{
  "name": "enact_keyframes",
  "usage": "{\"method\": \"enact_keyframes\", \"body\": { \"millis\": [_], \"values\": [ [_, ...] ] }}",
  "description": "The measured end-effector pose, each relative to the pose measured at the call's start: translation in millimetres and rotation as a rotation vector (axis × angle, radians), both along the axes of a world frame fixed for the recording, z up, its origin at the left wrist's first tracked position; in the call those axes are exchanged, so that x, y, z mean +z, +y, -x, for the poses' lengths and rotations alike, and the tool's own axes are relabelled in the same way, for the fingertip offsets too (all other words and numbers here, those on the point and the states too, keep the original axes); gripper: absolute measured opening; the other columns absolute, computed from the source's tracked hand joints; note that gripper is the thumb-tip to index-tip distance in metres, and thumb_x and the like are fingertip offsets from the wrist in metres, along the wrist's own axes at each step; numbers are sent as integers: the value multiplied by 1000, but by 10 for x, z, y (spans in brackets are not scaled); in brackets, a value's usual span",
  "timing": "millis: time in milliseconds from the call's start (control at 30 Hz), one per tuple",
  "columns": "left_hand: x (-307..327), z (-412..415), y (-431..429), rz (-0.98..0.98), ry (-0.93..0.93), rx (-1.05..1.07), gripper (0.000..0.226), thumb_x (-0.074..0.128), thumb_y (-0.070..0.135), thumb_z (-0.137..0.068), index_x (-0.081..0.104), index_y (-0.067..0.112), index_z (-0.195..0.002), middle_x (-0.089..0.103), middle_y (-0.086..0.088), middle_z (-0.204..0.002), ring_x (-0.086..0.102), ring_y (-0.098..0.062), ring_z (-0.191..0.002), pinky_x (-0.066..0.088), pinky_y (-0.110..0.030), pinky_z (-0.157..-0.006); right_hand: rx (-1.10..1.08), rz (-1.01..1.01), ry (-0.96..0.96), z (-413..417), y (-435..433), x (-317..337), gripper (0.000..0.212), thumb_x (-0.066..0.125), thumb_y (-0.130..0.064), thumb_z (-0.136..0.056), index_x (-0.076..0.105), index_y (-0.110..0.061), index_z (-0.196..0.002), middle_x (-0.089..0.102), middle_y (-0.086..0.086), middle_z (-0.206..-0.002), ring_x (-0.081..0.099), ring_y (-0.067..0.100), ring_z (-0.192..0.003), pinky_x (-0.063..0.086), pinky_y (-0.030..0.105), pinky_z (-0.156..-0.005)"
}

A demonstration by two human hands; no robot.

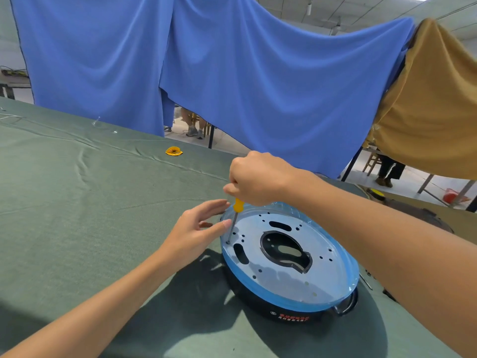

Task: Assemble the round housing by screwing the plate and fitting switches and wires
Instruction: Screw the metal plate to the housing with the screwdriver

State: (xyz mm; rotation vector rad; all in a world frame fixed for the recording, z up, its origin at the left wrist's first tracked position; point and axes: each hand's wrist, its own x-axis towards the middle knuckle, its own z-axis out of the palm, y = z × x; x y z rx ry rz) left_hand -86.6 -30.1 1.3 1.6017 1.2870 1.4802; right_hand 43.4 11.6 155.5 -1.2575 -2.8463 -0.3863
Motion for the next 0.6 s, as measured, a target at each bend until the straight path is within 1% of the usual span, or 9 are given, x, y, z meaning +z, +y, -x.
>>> {"method": "enact_keyframes", "body": {
  "millis": [67, 100, 167, 200, 267, 400, 467, 533, 600],
  "values": [
    [-86, -27, -24, 32, -84, -2, 57, 68, 48, -76, 59, 25, -128, 64, 13, -129, 58, -2, -121, 47, -41, -105, -30, 35, -71, -1, -22, 28, 45, 51, -53, -93, 41, -21, -64, 45, 1, -69, 47, 26, -70, 27, 29, -49],
    [-120, -47, -30, 41, -116, 6, 63, 66, 52, -76, 58, 22, -130, 62, 10, -132, 59, -5, -121, 47, -44, -105, -28, 96, -118, -4, -38, 61, 42, 51, -57, -92, 50, -21, -71, 53, 2, -75, 53, 24, -73, 33, 29, -50],
    [-178, -66, -28, 77, -154, -7, 64, 60, 58, -77, 62, 23, -129, 66, 6, -130, 62, -9, -119, 47, -47, -104, 6, 218, -178, -14, -55, 113, 33, 58, -49, -91, 62, -16, -95, 64, 3, -94, 63, 24, -86, 46, 29, -57],
    [-198, -70, -21, 92, -150, -31, 54, 58, 59, -79, 68, 28, -122, 70, 6, -122, 64, -10, -114, 48, -47, -102, 37, 233, -183, -17, -64, 123, 26, 62, -40, -91, 63, -16, -100, 66, 3, -97, 64, 23, -88, 47, 27, -57],
    [-212, -82, -13, 100, -91, -51, 40, 51, 59, -86, 74, 35, -109, 74, 7, -110, 67, -11, -108, 49, -48, -98, 81, 193, -157, -16, -95, 111, 14, 67, -29, -89, 68, -15, -94, 68, 4, -90, 62, 21, -83, 41, 23, -49],
    [-238, -88, -20, 76, -45, -4, 39, 46, 62, -88, 74, 39, -103, 75, 11, -104, 68, -9, -105, 50, -48, -96, 69, 120, -135, 21, -115, 78, 19, 65, -26, -89, 66, -10, -79, 62, 6, -72, 55, 22, -67, 32, 22, -43],
    [-222, -86, -23, 107, -14, 53, 48, 46, 68, -82, 76, 31, -90, 76, 11, -93, 68, -6, -92, 52, -47, -90, 46, 112, -107, 37, -112, 68, 25, 64, -21, -88, 54, -14, -66, 53, 3, -63, 51, 23, -63, 32, 22, -44],
    [-189, -69, -11, 223, 35, 142, 68, 44, 77, -72, 68, 13, -73, 67, 2, -74, 57, -14, -72, 51, -48, -80, 40, 99, -95, 46, -110, 45, 31, 62, -16, -87, 47, -14, -60, 49, 4, -58, 48, 25, -61, 30, 23, -45],
    [-118, -82, -19, 399, 83, 170, 74, 40, 83, -65, 58, 11, -68, 56, -3, -67, 48, -16, -65, 44, -39, -67, 28, 99, -85, 36, -104, 27, 34, 61, -13, -87, 44, -12, -57, 45, 5, -53, 46, 26, -57, 28, 22, -44]
  ]
}}
